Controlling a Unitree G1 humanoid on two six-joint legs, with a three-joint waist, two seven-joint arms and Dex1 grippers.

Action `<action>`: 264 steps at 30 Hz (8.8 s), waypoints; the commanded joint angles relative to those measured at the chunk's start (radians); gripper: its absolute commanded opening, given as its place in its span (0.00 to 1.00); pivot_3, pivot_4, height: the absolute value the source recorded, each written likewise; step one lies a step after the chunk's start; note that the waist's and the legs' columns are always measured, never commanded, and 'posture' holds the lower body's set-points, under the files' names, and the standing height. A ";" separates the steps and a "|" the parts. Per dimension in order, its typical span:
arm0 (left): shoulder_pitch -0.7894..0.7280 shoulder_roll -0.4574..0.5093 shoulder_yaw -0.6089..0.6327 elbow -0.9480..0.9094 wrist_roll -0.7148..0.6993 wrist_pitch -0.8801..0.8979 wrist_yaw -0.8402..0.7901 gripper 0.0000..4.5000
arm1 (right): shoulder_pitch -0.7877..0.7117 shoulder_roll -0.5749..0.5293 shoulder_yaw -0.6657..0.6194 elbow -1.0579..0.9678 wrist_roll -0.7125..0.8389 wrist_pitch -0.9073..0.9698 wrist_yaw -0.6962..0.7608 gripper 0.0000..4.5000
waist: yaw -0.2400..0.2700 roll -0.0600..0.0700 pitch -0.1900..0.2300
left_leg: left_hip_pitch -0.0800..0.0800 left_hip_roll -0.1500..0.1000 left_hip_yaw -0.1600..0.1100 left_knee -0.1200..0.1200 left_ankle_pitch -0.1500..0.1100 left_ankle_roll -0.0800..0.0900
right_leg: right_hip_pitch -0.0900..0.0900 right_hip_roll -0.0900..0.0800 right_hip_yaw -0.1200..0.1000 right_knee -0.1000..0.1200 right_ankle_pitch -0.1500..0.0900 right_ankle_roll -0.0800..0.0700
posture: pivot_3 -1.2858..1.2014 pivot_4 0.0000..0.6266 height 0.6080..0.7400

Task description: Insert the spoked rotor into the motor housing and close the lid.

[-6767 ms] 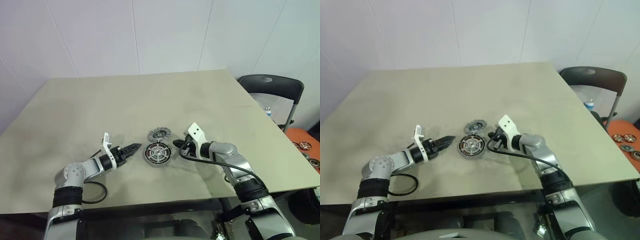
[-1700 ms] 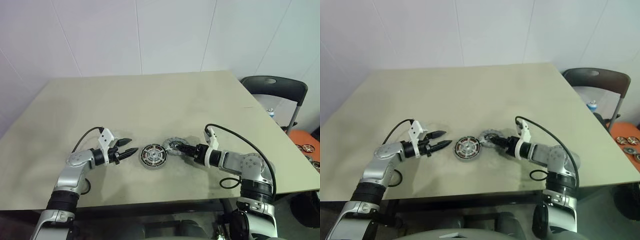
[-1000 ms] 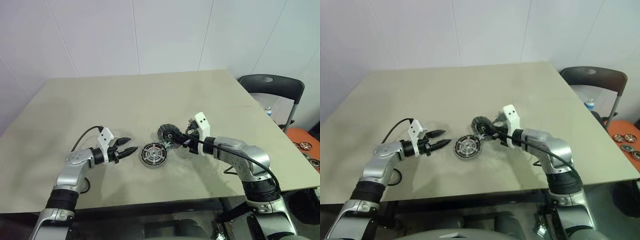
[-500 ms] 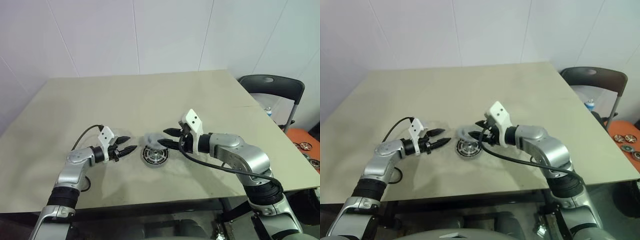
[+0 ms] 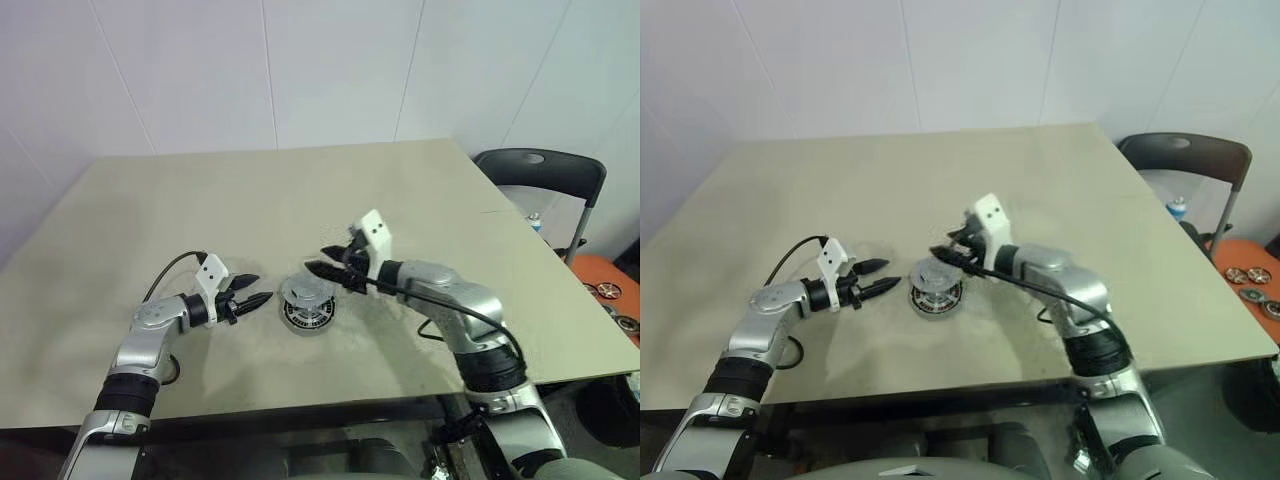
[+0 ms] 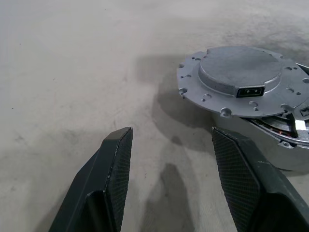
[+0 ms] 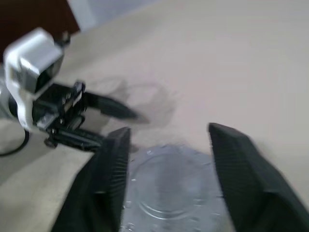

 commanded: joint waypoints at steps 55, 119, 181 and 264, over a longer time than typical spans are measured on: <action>0.020 0.092 0.074 -0.106 -0.077 0.012 -0.029 0.62 | 0.012 -0.040 0.218 0.114 -0.257 -0.202 0.168 0.72 | -0.002 0.000 0.000 | 0.000 0.000 0.000 0.000 0.000 0.000 | -0.001 0.000 0.000 0.002 0.000 0.000 | 0.52 0.00 1.00; -0.079 -0.007 -0.103 -0.110 -0.035 0.065 -0.158 0.62 | 0.062 -0.139 0.306 0.209 -0.306 -0.082 0.274 0.72 | 0.003 0.001 -0.005 | 0.018 -0.001 -0.001 -0.002 -0.001 0.001 | 0.020 0.000 -0.001 -0.006 -0.002 0.003 | 0.52 0.00 1.00; -0.116 -0.049 -0.212 -0.084 0.030 0.208 -0.138 0.00 | 0.063 -0.080 0.237 0.261 -0.293 -0.148 0.214 0.71 | -0.002 0.006 -0.012 | 0.032 0.000 -0.004 -0.008 -0.004 0.001 | 0.036 -0.001 -0.002 -0.014 -0.010 0.006 | 0.52 0.00 1.00; -0.159 0.015 -0.192 0.001 0.057 0.220 -0.152 0.00 | 0.049 -0.052 -0.065 0.179 -0.020 -0.128 0.213 0.99 | 0.050 0.012 -0.007 | -0.002 -0.005 -0.004 -0.019 -0.007 0.007 | 0.004 -0.031 -0.035 -0.026 -0.008 0.011 | 0.52 0.00 1.00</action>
